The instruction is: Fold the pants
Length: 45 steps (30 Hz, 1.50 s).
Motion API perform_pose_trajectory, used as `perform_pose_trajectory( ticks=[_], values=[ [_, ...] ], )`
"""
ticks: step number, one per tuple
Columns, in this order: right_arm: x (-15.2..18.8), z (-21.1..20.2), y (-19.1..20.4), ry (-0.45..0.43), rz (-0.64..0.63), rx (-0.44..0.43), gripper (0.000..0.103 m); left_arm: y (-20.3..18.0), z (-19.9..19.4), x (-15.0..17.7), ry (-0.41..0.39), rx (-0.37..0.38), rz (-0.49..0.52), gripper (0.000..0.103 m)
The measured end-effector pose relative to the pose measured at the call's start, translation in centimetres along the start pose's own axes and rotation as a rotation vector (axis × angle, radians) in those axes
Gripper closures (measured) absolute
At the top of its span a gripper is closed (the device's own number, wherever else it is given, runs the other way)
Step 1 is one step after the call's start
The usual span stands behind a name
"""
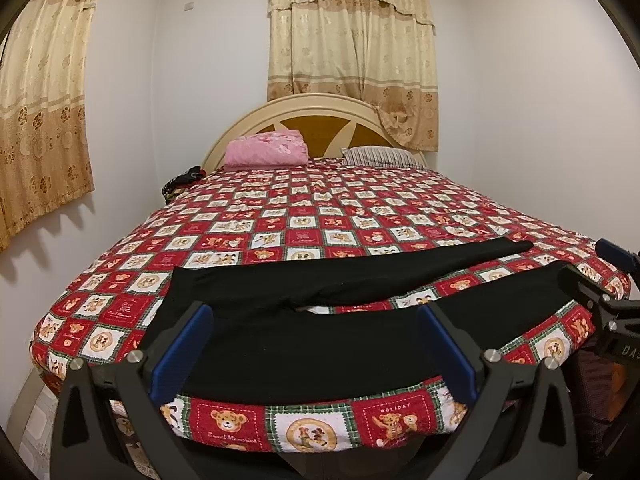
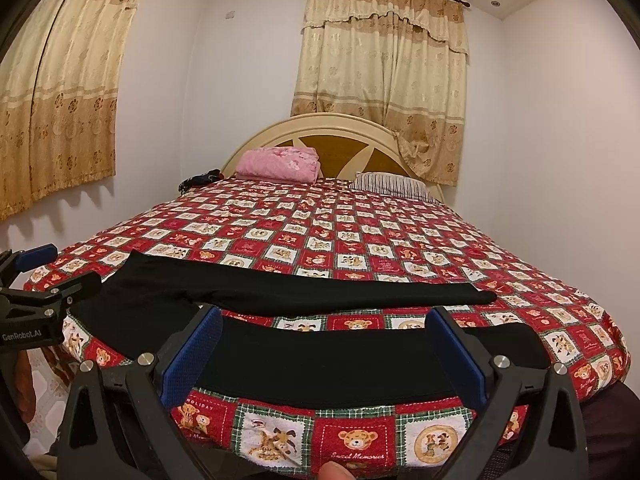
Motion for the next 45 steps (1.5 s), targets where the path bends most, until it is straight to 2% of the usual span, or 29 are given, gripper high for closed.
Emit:
perform_pose_trajectory(
  ticks=[13,17,22,29,32,35,37,42,45],
  values=[
    [0.7,1.2,0.2,0.029,-0.006,0.003,0.001,1.1,0.9,-0.2,0.006,-0.012,0.000,0.000],
    [1.3,2.9,-0.1,0.058,-0.016,0.011,0.001,2.0,2.6,-1.1,0.002,-0.047,0.017,0.000],
    [1.9,6.0,-1.4,0.116,0.006,0.018,0.001,3.8,5.6,-1.9,0.038,-0.077,0.028,0.000],
    [2.0,9.8,-2.6,0.173,0.008,0.022,0.001,8.6,11.2,-1.1,0.164,-0.124,0.002,0.000],
    [2.0,11.7,-3.1,0.205,-0.004,-0.008,0.001,12.3,13.9,-0.1,0.240,-0.142,-0.022,0.000],
    [2.2,13.7,-4.0,0.232,-0.018,-0.012,0.001,16.9,16.2,1.1,0.313,-0.214,-0.068,0.000],
    [2.5,15.1,-4.7,0.259,-0.007,-0.016,0.001,19.8,17.3,1.8,0.344,-0.235,-0.107,0.000],
    [3.2,17.9,-5.6,0.301,-0.009,-0.027,0.001,25.2,20.5,2.6,0.407,-0.295,-0.152,0.010],
    [3.2,19.0,-6.0,0.304,-0.001,-0.044,0.001,26.7,22.4,2.6,0.431,-0.278,-0.180,0.024]
  ],
)
Point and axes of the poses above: each gripper's, at about its wrist camera, not at the fingertips, and z roughly the way its jaws point, y to its left, x to its underside, the point moved 6 cm from there along z, roughly the way its jaws point, and after that the axes turned 3 degrees about z, right-handed, at the moved point
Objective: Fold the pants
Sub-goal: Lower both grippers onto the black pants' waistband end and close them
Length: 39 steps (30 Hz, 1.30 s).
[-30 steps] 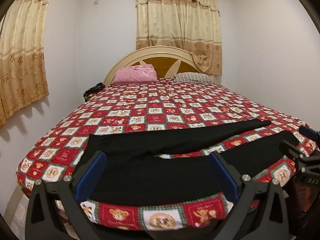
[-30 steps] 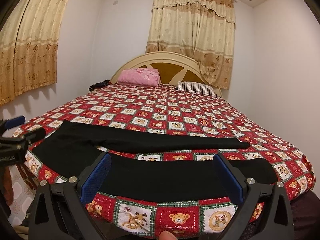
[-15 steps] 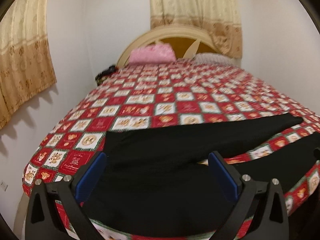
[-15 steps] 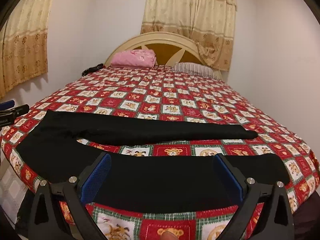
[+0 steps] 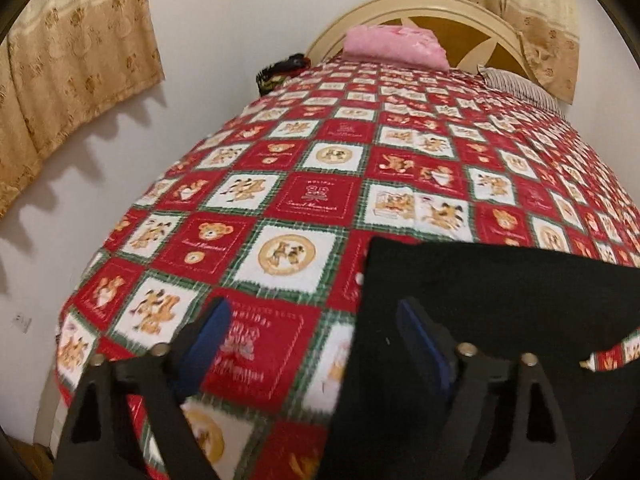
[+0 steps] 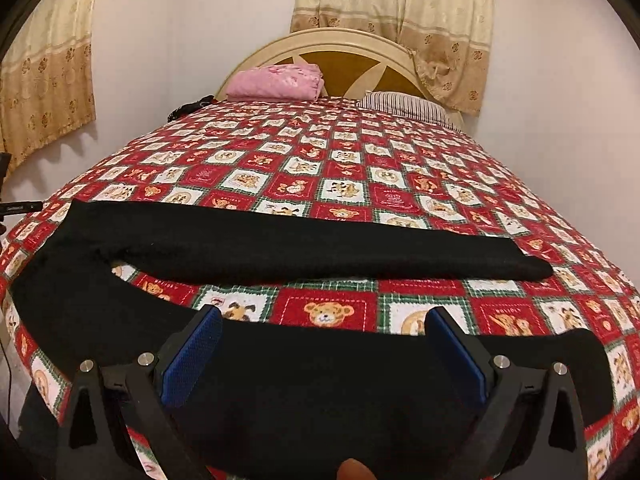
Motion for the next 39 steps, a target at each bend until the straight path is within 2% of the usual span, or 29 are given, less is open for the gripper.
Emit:
perform_pose_trajectory(
  ticks=[1,4,6,9,10,15,19,21,24,26,30,33,36,39],
  values=[
    [-0.1,0.2,-0.2,0.000,0.003,-0.004,0.001,0.1,0.6,-0.4,0.007,0.016,-0.003,0.030],
    [-0.7,0.9,-0.6,0.004,0.009,-0.016,0.002,-1.5,2.3,-1.3,0.037,0.097,0.001,0.038],
    [-1.2,1.5,-1.3,0.009,0.011,-0.010,0.011,-3.2,3.7,-1.6,0.062,0.149,0.022,0.047],
    [-1.7,2.5,-2.9,0.039,0.046,-0.019,0.015,-4.9,5.8,-1.8,0.101,0.199,0.045,0.056],
    [-1.7,2.6,-3.3,0.042,0.056,-0.016,0.015,-5.2,6.4,-1.8,0.112,0.210,0.044,0.061],
    [-2.0,2.9,-5.6,0.045,0.078,0.017,0.017,-5.3,8.2,-1.8,0.134,0.237,0.050,0.071],
    [-2.2,3.3,-7.4,0.064,0.103,0.024,0.024,-5.2,8.5,-1.5,0.120,0.273,0.061,0.075],
    [-2.4,3.5,-8.4,0.071,0.111,0.034,0.027,-5.0,8.5,-1.6,0.102,0.308,0.059,0.084],
    [-2.8,4.0,-10.4,0.089,0.121,0.049,0.034,-4.4,8.5,-2.0,0.093,0.323,0.034,0.085],
    [-3.1,4.2,-12.5,0.098,0.156,0.065,0.035,-4.2,8.4,-2.3,0.073,0.299,0.049,0.085],
    [-3.4,4.3,-16.3,0.102,0.223,0.100,0.034,-4.1,9.0,-2.6,0.070,0.227,0.058,0.076],
    [-3.2,4.4,-18.1,0.105,0.242,0.131,0.034,-4.4,9.7,-2.7,0.077,0.222,0.069,0.075],
    [-2.8,4.6,-19.3,0.120,0.273,0.138,0.034,-4.4,9.8,-2.8,0.067,0.199,0.072,0.066],
    [-2.3,4.8,-20.3,0.131,0.288,0.150,0.034,-4.3,9.7,-2.6,0.069,0.220,0.071,0.066]
  ],
)
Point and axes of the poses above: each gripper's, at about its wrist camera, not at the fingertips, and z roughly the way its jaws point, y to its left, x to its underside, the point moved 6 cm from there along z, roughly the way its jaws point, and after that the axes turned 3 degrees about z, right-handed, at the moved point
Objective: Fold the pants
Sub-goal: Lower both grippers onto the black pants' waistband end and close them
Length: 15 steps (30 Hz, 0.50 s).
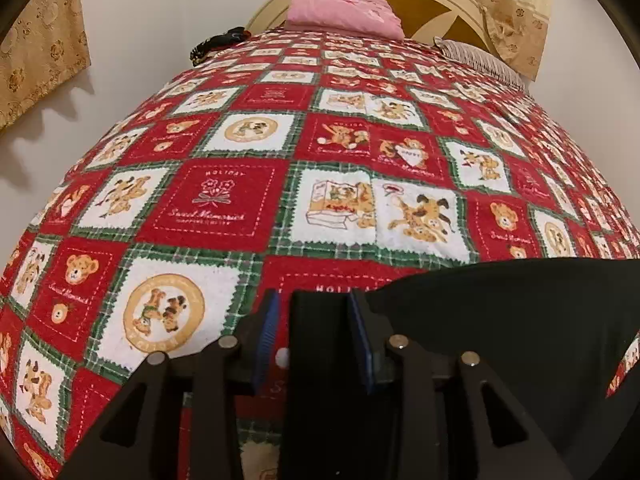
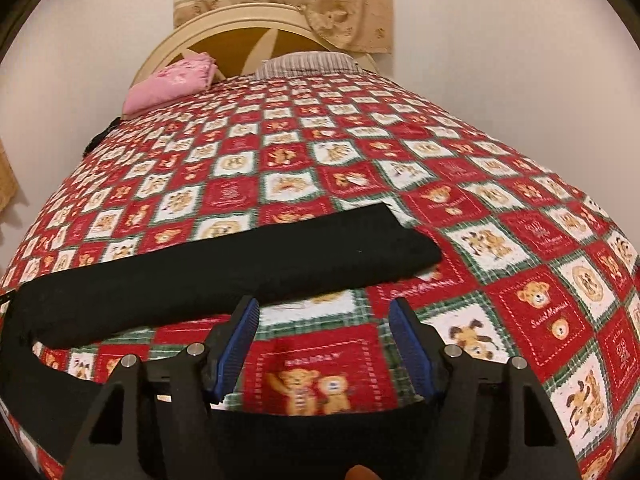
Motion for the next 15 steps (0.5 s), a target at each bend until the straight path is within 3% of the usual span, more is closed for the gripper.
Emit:
perform_pose_trajectory(
  ticks=[4,9,15],
  values=[
    [0.0,0.4,-1.4,0.002,0.016,0.016,0.034,-0.1,-0.3,0.3,0.001,0.015,0.018,0.082],
    [-0.2,1.0,-2.5,0.010,0.031,0.015,0.034,0.1,-0.8,0.3,-0.018,0.024,0.032,0.093],
    [-2.5,1.7,-5.5,0.026,0.054,0.053,0.034,0.6,-2.6,-0.3,-0.096,0.125,-0.017,0.094]
  ],
)
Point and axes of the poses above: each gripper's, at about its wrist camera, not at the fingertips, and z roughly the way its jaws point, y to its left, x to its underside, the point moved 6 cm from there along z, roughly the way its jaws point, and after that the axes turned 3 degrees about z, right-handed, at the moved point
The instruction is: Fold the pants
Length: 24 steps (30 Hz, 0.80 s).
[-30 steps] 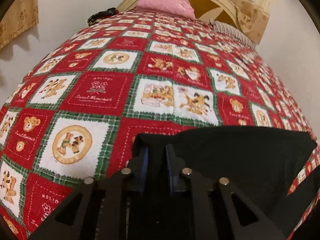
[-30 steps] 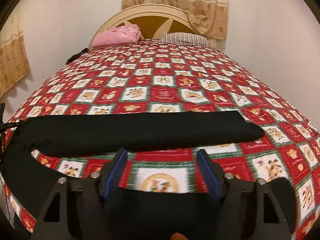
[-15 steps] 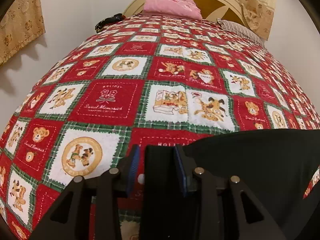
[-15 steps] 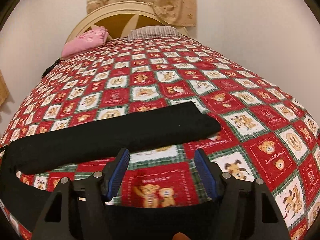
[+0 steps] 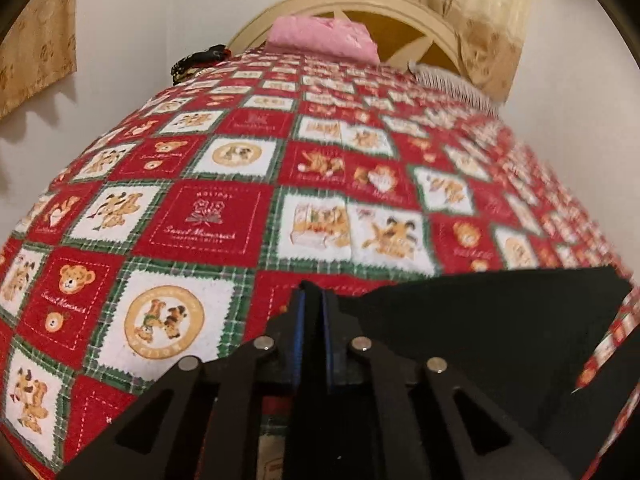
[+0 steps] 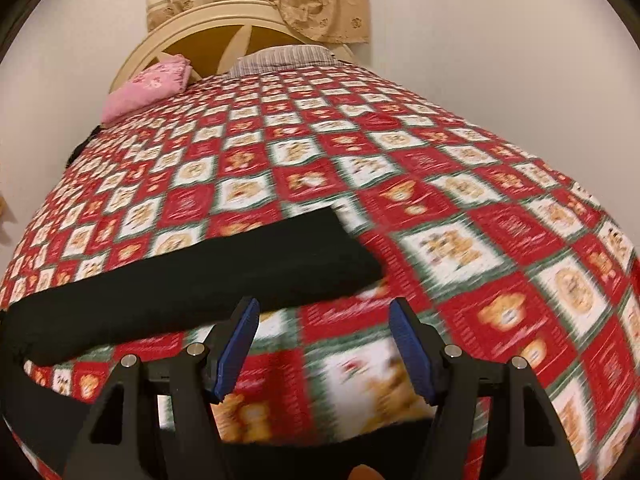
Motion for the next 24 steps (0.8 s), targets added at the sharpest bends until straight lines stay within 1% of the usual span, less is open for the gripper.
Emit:
perform_pose_trajectory(
  ticks=[2,3,5,8,11,13,17,19,20,21,22,23,24],
  values=[
    [-1.5,0.1,-1.8,-0.017,0.018,0.032,0.034,-0.2,-0.1,-0.1,-0.009,0.035,0.004,0.095],
    [-2.3,0.2,-2.7,-0.023,0.024,0.047,0.034,-0.3,-0.2,-0.1,-0.028,0.081,0.001,0.095],
    [-3.6,0.9,-4.0,-0.024,0.046,0.044,0.034,-0.2,0.3,-0.1,-0.010,0.072,-0.015,0.095],
    [-5.2,2.9,-4.7,0.014,0.082,-0.027,0.034,0.1,0.9,0.1,0.008,0.060,-0.024,0.095],
    [-6.4,5.2,-3.6,0.049,0.064,-0.059,0.034,0.1,1.4,0.1,0.023,0.050,-0.022,0.095],
    [-6.9,7.1,-2.4,0.087,0.047,-0.088,0.034,-0.1,1.5,0.2,0.030,0.040,-0.009,0.095],
    [-7.2,10.5,-0.6,0.146,0.008,-0.103,0.034,-0.2,1.9,0.5,0.051,0.025,0.015,0.095],
    [-6.9,12.6,0.1,0.195,0.006,-0.111,0.035,-0.1,2.2,0.5,0.065,0.022,0.023,0.096],
    [-6.8,13.3,0.3,0.217,0.008,-0.119,0.042,-0.1,2.3,0.5,0.072,0.020,0.025,0.096],
    [-6.6,14.0,0.6,0.239,0.008,-0.129,0.069,0.0,2.3,0.5,0.074,0.020,0.024,0.096],
    [-6.3,14.7,1.1,0.263,-0.001,-0.141,0.082,0.0,2.4,0.5,0.076,0.021,0.022,0.096],
    [-6.1,15.0,1.5,0.267,-0.020,-0.126,0.087,0.1,2.3,0.4,0.076,0.022,0.017,0.096],
    [-6.0,15.0,1.7,0.267,-0.036,-0.122,0.095,0.1,2.0,0.2,0.069,0.026,0.013,0.096]
  ],
)
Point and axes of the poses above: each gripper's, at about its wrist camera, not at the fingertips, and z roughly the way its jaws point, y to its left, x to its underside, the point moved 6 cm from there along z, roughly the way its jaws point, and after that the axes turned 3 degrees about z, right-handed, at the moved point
